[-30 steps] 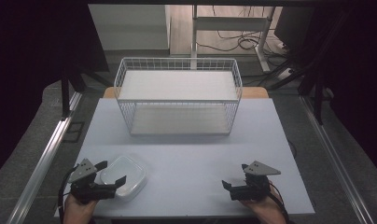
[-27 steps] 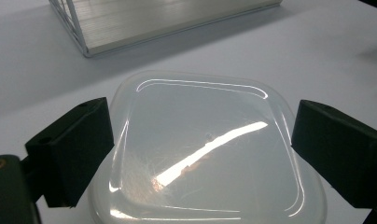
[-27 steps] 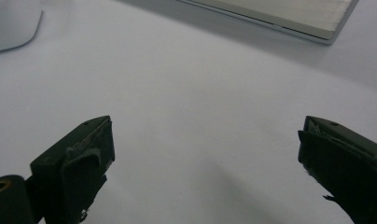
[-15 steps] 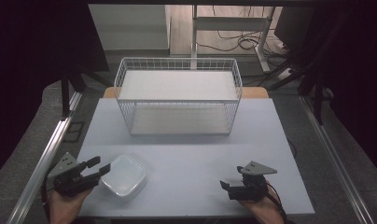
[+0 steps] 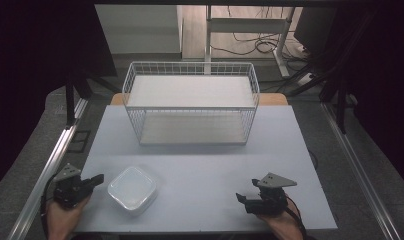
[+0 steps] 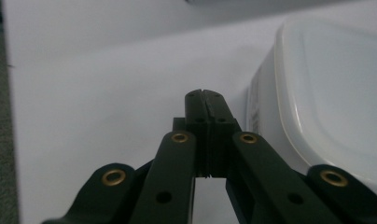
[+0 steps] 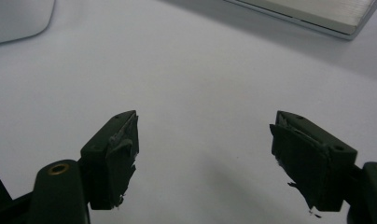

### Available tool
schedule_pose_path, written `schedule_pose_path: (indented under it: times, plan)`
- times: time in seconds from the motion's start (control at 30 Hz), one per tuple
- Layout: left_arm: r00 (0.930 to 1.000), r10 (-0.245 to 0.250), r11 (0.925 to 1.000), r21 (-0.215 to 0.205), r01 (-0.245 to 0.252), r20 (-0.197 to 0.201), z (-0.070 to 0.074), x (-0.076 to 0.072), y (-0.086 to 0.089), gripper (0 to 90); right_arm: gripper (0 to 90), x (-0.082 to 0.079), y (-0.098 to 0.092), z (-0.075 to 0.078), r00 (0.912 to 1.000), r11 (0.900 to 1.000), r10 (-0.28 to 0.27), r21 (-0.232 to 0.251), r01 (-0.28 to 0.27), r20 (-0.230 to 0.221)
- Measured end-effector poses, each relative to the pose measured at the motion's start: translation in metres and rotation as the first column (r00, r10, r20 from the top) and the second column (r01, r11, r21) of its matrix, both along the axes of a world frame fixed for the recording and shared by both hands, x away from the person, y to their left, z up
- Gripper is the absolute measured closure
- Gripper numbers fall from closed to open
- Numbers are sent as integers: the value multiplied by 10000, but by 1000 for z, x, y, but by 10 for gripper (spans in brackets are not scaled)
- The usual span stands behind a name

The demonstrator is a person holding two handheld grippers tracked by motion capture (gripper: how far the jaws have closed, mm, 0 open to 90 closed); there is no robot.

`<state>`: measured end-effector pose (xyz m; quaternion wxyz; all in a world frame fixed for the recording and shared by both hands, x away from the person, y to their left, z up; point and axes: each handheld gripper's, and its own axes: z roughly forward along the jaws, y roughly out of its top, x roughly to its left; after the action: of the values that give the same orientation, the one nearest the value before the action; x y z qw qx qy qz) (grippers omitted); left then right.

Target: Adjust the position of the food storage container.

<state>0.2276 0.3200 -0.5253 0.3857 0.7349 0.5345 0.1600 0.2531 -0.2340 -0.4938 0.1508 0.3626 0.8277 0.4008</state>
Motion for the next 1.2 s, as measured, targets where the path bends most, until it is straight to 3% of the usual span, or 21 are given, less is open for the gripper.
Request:
schedule_pose_path:
  times: [0.1,0.2,0.3,0.53,0.63,0.87,1.13,1.2]
  plan:
    - [9980,-546,9985,7,547,-314,-2,1,-14,900,296,-2,2,1,9999,9999,128,-24,-128,-14]
    - [9975,-576,9980,227,586,-408,-2,0,-19,900,327,-2,3,1,9998,9998,189,-27,-189,-89]
    - [9963,-662,9978,-40,661,-543,-1,-4,-25,900,405,-3,3,3,9995,9996,276,-88,-278,-142]
    - [9904,-1215,9926,10,1218,-660,0,-4,-46,900,539,-6,9,5,9961,9976,688,-3,-690,-560]
    - [9824,-1721,9845,211,1741,-729,1,-4,-64,900,601,-6,12,5,9936,9962,872,65,-870,-721]
    - [9719,-2182,9749,248,2212,-887,2,-6,-89,900,714,-9,21,6,9885,9922,1207,422,-1173,-906]
    - [9564,-2749,9606,151,2776,-986,4,-4,-125,900,856,-11,46,0,9698,9796,1975,668,-1896,-1435]
    - [9526,-2875,9568,161,2904,-996,4,-4,-129,900,868,-11,48,-1,9684,9786,2023,688,-1941,-1460]
